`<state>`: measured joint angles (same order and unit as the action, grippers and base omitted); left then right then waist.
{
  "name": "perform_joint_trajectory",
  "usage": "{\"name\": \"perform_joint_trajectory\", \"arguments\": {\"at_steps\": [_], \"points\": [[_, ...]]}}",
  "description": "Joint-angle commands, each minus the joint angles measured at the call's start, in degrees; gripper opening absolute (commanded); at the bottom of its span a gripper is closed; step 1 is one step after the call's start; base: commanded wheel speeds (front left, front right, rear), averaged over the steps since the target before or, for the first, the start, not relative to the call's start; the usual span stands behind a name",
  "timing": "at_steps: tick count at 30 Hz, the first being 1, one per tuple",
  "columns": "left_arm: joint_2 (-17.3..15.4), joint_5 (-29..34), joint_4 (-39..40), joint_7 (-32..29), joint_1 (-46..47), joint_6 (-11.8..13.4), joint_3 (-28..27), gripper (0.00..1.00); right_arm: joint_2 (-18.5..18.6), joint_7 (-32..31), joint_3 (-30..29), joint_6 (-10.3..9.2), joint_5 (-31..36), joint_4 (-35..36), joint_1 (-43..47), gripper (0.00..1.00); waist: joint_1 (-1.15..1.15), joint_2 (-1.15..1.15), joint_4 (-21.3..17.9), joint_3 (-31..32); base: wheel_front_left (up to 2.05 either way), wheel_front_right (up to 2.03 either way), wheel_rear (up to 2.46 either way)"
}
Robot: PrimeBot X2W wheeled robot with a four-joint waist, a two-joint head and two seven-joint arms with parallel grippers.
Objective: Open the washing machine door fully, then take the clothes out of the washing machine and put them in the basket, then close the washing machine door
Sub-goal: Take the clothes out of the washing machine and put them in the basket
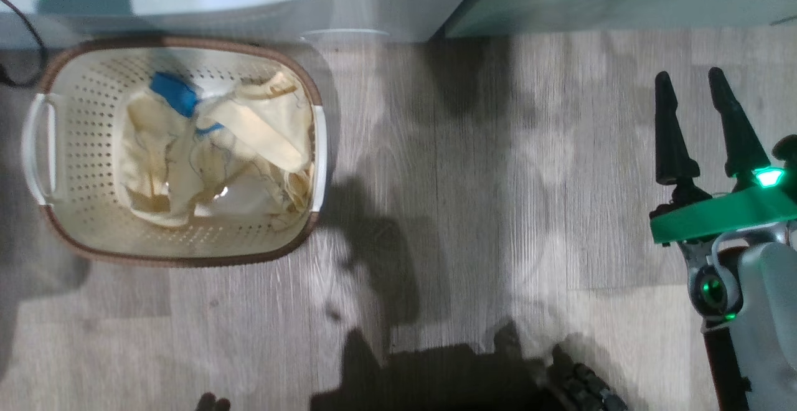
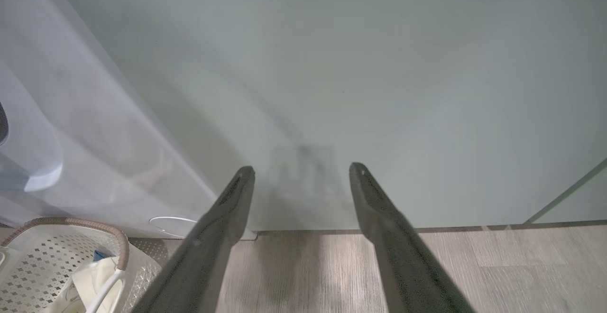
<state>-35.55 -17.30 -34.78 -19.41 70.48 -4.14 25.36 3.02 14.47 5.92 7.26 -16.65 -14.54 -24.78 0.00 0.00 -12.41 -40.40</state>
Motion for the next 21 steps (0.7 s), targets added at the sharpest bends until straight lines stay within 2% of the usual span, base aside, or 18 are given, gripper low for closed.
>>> {"name": "perform_joint_trajectory", "arguments": {"at_steps": [1,9,21], "points": [[-2.3,-1.7,3.1,0.9,-1.3,-0.3,-2.8,0.0,-0.1,0.5,0.5,0.23,0.0,1.0,2.5,1.0,0.0,0.0,0.5,1.6,0.0,0.0,0.0],[-1.5,-8.8,10.5,2.4,-12.1,0.1,-5.9,0.0,-0.1,0.5,0.1,0.23,0.5,0.2,4.8,1.0,0.0,0.0,1.4,6.7,0.0,0.0,0.0],[1.0,-18.5,26.9,6.8,-35.2,6.2,-12.0,0.0,0.0,0.5,-1.7,0.23,1.7,-1.0,9.3,1.0,0.0,0.0,3.6,14.5,0.0,0.0,0.0]]}}
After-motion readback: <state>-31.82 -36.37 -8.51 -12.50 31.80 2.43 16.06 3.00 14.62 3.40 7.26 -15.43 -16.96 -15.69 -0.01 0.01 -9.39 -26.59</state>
